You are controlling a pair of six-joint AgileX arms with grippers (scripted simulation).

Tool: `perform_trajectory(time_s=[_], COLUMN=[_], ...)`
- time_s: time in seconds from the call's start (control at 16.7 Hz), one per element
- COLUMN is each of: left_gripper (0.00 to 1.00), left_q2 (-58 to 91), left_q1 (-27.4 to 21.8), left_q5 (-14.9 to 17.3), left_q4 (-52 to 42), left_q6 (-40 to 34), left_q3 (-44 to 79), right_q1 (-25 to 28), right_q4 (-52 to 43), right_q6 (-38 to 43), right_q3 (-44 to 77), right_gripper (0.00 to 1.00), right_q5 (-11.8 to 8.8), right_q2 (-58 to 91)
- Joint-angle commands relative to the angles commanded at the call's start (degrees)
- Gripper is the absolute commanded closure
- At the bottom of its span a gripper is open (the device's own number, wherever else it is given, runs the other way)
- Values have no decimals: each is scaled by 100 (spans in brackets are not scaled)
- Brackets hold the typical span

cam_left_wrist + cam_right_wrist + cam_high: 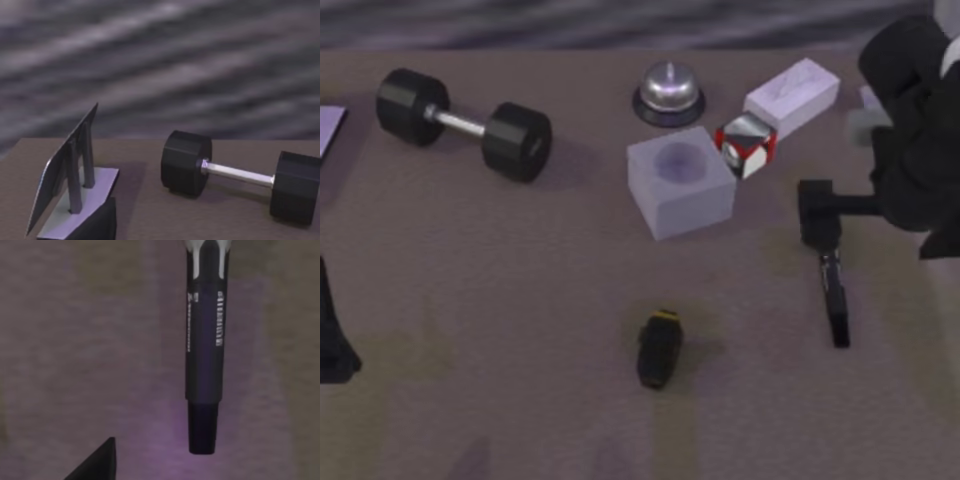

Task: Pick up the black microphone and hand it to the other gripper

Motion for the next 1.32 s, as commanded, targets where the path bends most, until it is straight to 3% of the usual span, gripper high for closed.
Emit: perform_trajectory(time_s=[0.24, 0.6, 1.08, 1.32], left_gripper=[0, 0, 0, 0], left_q2=[0, 0, 0, 0], left_q1=[0, 0, 0, 0], left_q5=[0, 0, 0, 0], left_q4=[0, 0, 0, 0], left_q6=[0, 0, 0, 0], left_q3=[0, 0, 0, 0], right_q1=[177, 160, 147, 142], right_q4=[-402, -396, 1234, 1513], right_q6=[174, 176, 156, 154], right_q3=[595, 606, -26, -151], right_gripper=[0, 0, 0, 0], right_q5=[4, 1, 8, 10], right_q2=[812, 860, 1822, 2017])
